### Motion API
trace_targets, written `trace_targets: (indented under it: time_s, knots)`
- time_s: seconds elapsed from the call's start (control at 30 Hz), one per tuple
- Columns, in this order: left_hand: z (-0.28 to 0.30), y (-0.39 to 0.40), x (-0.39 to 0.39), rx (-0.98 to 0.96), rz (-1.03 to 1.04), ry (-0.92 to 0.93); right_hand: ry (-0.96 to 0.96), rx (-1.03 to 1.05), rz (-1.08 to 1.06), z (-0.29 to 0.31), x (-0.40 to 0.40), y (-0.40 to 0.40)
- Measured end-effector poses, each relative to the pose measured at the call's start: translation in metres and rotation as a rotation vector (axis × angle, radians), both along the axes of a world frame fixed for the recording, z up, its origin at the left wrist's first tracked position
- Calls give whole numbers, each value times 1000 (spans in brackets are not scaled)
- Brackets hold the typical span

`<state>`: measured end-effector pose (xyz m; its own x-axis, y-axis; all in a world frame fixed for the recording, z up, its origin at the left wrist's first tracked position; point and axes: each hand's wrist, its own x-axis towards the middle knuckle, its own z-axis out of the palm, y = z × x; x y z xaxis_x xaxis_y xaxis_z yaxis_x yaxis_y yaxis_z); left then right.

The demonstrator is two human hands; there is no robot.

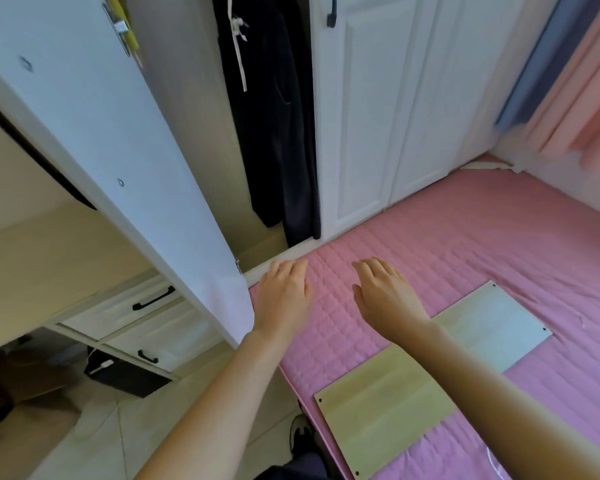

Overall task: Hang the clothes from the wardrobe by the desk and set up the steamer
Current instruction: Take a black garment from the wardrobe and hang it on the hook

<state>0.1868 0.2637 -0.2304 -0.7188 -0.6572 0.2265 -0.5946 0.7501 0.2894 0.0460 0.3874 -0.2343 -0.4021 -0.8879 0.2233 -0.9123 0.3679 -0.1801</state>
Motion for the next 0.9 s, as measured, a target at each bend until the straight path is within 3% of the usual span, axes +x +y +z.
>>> trace_targets:
  time_s: [0.47,0.9]
  knots:
    - [113,-122,-110,-95,154,286,203,-88,127,105,-79,-115]
    - [186,-225,-182,-327,211,298,281,-189,182,190,-156,-233]
